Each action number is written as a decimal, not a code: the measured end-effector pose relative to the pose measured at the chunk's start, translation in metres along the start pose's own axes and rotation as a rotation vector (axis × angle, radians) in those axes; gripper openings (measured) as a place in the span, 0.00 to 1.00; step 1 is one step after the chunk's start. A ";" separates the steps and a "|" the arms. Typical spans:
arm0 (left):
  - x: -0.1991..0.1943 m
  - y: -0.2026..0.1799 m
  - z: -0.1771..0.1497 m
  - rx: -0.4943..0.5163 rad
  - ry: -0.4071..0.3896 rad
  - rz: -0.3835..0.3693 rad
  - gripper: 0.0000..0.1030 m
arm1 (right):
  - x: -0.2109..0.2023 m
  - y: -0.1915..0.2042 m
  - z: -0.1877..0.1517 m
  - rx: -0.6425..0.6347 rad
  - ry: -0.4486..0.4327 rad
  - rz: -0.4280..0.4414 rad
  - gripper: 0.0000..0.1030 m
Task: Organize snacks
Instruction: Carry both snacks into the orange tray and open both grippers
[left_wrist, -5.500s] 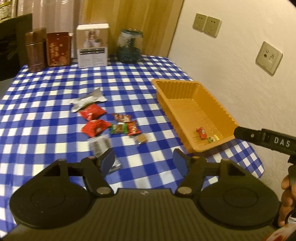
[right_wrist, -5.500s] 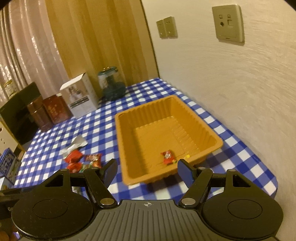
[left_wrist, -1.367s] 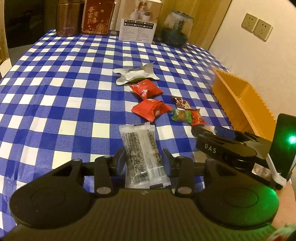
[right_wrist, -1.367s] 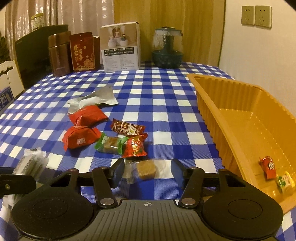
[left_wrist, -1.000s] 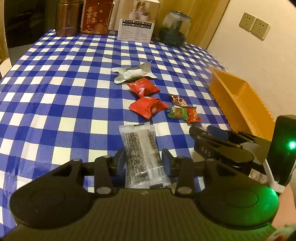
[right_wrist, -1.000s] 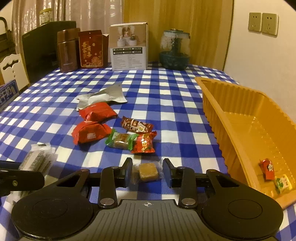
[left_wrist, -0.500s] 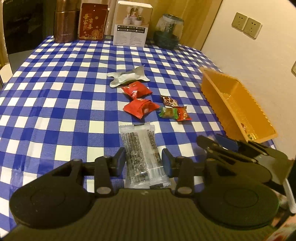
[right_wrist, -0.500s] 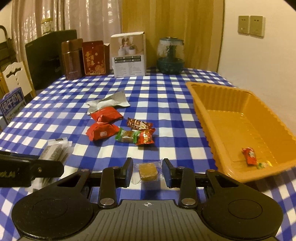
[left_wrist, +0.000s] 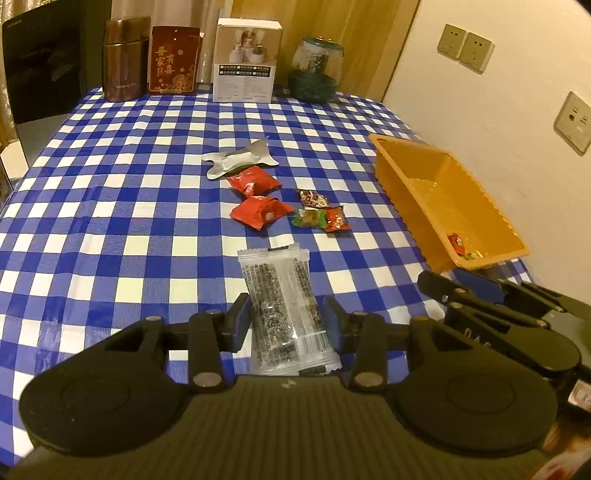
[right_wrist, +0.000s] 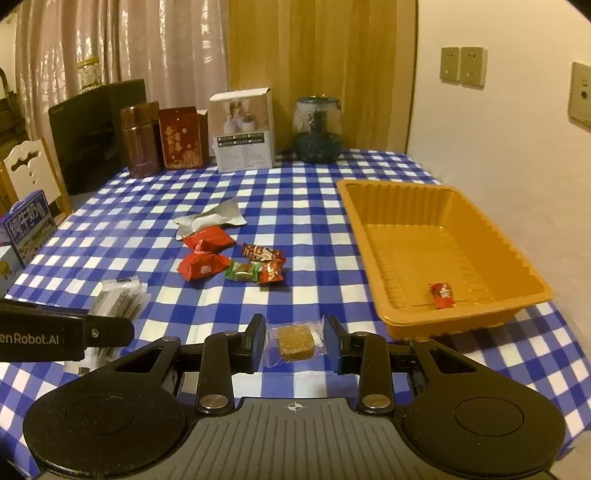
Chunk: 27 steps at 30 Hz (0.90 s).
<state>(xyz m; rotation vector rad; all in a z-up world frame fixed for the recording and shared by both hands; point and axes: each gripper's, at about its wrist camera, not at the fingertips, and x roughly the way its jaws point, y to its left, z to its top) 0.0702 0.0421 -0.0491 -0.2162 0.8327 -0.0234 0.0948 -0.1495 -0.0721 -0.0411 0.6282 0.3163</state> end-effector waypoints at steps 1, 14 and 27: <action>-0.002 -0.001 -0.001 0.002 -0.001 -0.001 0.37 | -0.004 -0.001 0.000 0.002 -0.004 -0.001 0.34; -0.026 -0.021 -0.004 0.028 -0.015 -0.031 0.37 | -0.037 -0.007 0.002 0.027 -0.030 -0.009 0.34; -0.028 -0.044 0.002 0.057 -0.021 -0.078 0.37 | -0.054 -0.034 0.007 0.071 -0.045 -0.055 0.34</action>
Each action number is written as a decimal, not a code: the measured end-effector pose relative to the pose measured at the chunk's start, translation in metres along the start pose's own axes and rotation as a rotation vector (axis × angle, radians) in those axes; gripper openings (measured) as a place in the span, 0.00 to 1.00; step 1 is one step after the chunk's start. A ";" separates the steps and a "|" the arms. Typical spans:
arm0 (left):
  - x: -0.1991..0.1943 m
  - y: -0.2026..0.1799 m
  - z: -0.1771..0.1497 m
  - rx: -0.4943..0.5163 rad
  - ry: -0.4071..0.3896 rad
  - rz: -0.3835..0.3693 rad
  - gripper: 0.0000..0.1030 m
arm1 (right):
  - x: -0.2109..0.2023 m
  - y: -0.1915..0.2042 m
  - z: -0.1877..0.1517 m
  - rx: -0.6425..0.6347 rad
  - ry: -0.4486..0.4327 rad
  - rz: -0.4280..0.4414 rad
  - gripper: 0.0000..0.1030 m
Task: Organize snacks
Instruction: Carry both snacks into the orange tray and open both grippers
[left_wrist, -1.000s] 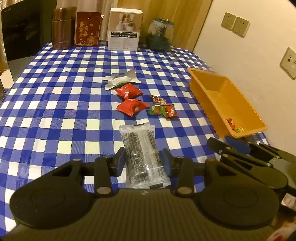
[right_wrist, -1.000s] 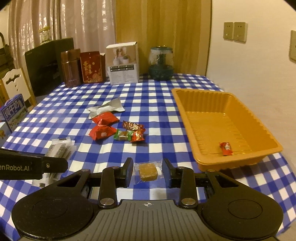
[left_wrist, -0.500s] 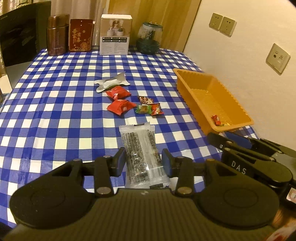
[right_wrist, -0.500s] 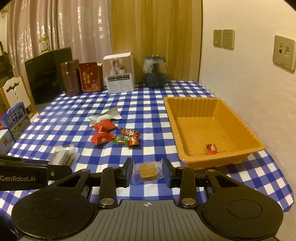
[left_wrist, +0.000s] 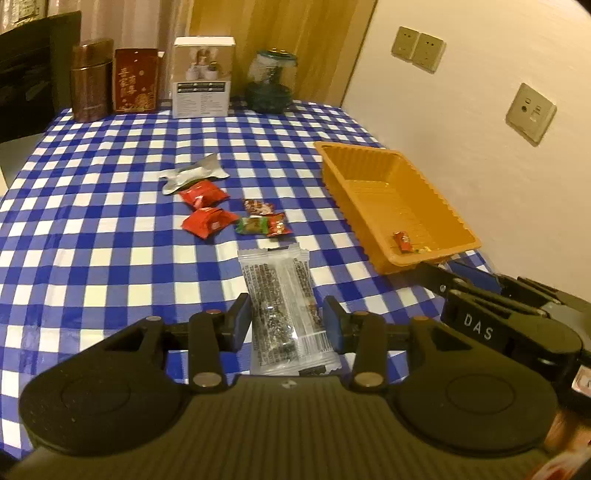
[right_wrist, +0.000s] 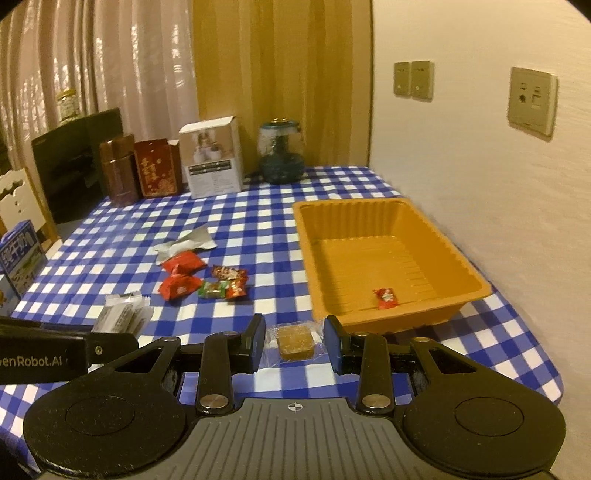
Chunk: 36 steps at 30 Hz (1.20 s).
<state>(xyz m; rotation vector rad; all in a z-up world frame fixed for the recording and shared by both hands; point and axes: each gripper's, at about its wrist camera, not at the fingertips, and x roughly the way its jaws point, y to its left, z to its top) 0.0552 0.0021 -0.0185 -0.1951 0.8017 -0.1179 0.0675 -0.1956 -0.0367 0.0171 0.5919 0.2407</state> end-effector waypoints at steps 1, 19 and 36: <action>0.000 -0.003 0.001 0.004 -0.001 -0.005 0.37 | -0.001 -0.003 0.001 0.004 -0.003 -0.004 0.34; 0.023 -0.066 0.023 0.080 0.009 -0.117 0.37 | -0.013 -0.069 0.025 0.112 -0.046 -0.093 0.34; 0.090 -0.113 0.057 0.102 0.041 -0.175 0.37 | 0.030 -0.130 0.052 0.185 -0.049 -0.118 0.34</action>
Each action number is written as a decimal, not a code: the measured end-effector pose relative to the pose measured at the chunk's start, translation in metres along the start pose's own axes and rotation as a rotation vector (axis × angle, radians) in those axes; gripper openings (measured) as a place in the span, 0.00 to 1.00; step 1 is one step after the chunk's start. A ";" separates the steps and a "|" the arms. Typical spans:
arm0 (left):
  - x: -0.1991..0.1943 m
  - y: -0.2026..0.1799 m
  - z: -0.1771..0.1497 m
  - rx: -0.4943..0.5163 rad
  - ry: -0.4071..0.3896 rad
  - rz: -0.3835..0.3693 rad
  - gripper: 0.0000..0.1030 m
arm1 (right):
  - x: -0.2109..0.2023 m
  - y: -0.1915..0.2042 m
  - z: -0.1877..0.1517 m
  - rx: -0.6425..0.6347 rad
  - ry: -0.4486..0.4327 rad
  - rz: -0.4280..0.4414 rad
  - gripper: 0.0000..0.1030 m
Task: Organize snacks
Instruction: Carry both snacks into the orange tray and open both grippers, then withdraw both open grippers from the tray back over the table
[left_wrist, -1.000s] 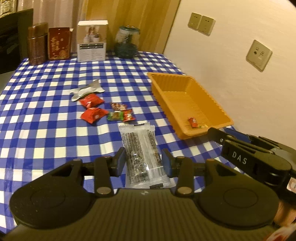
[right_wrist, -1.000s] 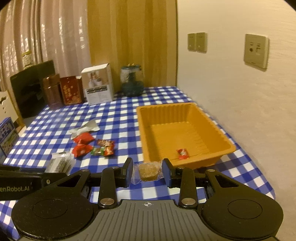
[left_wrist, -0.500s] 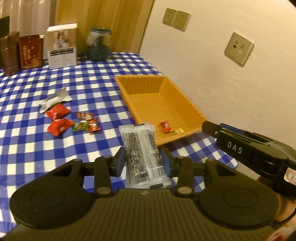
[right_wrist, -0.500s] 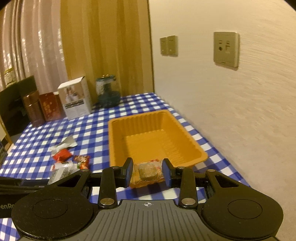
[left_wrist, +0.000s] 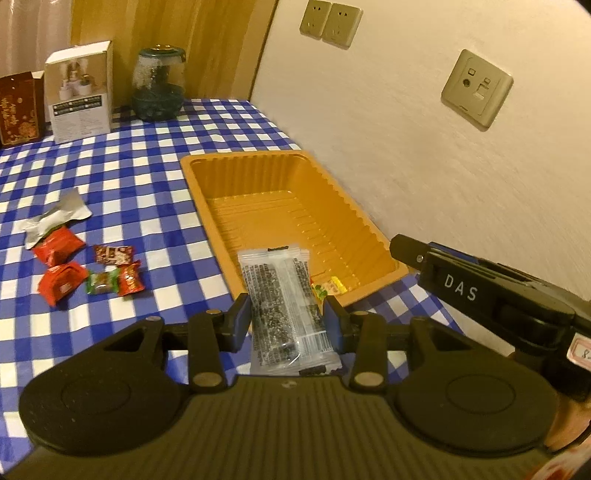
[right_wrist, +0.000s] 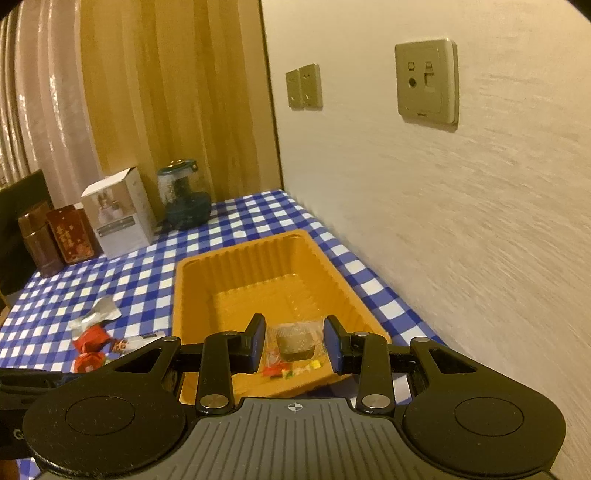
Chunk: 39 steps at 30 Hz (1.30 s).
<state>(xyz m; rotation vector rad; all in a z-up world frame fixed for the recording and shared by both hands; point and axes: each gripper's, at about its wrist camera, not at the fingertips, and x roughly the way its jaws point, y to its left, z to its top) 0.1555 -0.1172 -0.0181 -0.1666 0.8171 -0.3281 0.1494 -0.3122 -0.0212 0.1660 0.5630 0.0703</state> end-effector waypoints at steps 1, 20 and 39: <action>0.004 -0.001 0.002 -0.001 0.002 0.000 0.37 | 0.004 -0.002 0.001 0.004 0.001 0.001 0.34; 0.044 -0.006 0.031 0.012 -0.004 -0.007 0.35 | 0.039 -0.017 0.015 0.020 0.009 0.000 0.34; 0.031 0.032 0.019 -0.056 -0.007 0.050 0.35 | 0.046 -0.008 0.016 0.022 0.025 0.029 0.34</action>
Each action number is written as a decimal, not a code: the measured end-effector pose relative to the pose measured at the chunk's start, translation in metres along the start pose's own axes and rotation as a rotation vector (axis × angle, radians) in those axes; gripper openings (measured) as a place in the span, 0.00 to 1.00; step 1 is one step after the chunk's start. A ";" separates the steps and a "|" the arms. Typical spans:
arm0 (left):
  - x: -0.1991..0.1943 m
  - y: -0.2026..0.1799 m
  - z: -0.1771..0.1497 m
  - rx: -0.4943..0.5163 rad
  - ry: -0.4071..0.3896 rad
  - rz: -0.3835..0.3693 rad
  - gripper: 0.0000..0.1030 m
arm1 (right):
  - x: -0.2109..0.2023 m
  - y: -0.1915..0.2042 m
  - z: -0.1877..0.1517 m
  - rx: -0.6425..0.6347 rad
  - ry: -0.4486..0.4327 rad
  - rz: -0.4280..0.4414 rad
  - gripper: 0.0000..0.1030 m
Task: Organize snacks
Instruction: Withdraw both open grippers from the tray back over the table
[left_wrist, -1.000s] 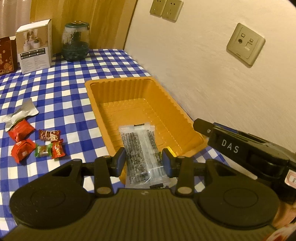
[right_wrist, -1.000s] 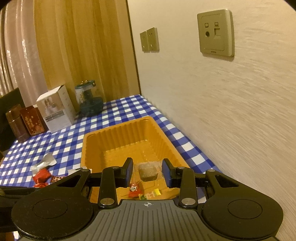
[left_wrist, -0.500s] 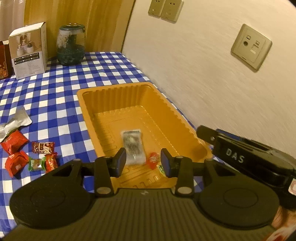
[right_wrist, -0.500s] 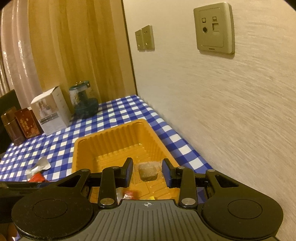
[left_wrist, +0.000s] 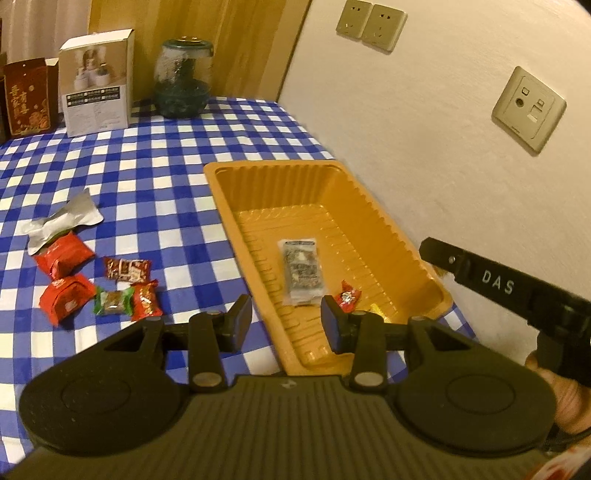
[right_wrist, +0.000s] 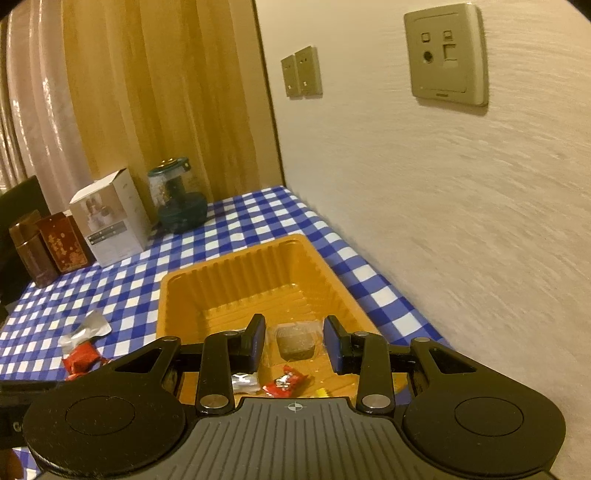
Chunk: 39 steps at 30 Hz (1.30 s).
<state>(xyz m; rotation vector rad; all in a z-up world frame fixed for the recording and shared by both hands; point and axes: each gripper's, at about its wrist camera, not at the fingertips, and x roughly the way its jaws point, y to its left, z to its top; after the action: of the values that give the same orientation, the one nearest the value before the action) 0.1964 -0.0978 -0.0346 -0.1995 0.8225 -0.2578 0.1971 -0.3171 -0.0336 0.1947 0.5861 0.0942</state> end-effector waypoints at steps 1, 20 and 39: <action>-0.001 0.001 -0.001 -0.002 0.002 0.002 0.35 | 0.001 0.001 0.000 0.000 0.002 0.004 0.34; -0.017 0.028 -0.019 -0.052 0.007 0.043 0.41 | 0.011 -0.002 0.000 0.083 0.019 0.058 0.69; -0.080 0.057 -0.042 -0.104 -0.022 0.118 0.56 | -0.048 0.031 -0.025 0.091 0.055 0.066 0.69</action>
<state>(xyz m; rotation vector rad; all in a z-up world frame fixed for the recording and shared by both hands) 0.1213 -0.0223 -0.0229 -0.2504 0.8237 -0.1018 0.1423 -0.2898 -0.0218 0.3010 0.6390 0.1372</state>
